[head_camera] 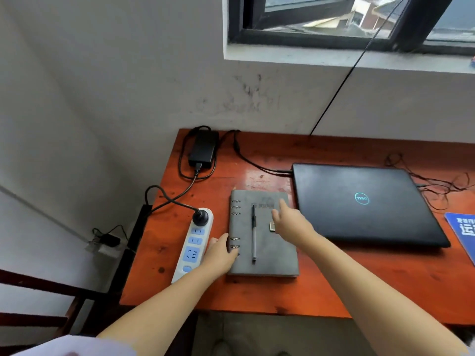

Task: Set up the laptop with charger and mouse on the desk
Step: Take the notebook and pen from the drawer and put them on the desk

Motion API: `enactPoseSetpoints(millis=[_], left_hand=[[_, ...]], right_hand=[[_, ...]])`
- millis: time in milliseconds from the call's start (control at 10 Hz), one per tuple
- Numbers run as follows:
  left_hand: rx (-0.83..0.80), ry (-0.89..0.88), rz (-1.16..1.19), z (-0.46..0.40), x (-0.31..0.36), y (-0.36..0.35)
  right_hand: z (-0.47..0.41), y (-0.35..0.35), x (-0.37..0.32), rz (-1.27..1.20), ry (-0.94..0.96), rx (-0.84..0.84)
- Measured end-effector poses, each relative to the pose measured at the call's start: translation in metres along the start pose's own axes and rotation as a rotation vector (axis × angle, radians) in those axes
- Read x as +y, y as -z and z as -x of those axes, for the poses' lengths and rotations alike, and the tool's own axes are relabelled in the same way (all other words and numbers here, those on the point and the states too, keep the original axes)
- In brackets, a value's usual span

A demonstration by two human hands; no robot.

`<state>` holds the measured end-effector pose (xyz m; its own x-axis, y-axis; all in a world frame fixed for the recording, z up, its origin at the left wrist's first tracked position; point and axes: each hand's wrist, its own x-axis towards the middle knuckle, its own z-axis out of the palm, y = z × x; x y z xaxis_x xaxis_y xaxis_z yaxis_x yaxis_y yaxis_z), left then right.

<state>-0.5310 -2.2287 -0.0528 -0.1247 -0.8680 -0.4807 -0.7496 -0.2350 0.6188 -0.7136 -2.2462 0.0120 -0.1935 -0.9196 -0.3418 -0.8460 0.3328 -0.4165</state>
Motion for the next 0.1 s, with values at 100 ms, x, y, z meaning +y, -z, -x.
enactPoseSetpoints(millis=[100], left_hand=[[-0.082, -0.028, 0.039, 0.0284, -0.018, 0.0092]], right_hand=[[0.0305, 0.0971, 0.0253, -0.283, 0.069, 0.04]])
